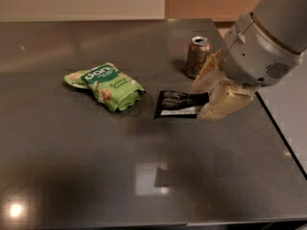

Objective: Pick rxbar chocolate

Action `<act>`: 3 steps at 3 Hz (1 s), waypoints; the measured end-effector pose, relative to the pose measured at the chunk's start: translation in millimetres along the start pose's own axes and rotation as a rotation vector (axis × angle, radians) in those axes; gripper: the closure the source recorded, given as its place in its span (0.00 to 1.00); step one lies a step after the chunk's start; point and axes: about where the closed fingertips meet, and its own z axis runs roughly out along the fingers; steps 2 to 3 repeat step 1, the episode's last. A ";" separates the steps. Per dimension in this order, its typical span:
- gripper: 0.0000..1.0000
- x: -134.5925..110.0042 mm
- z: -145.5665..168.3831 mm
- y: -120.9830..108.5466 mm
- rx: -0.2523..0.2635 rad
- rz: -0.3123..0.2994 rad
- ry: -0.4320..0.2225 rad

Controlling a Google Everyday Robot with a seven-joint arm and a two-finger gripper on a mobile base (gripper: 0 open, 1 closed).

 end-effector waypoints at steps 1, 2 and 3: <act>1.00 0.0 0.0 0.0 0.000 0.000 0.000; 1.00 0.0 0.0 0.0 0.000 0.000 0.000; 1.00 0.0 0.0 0.0 0.000 0.000 0.000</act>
Offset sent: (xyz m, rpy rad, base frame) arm 0.0000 0.0000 0.0000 0.0000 0.0000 0.0000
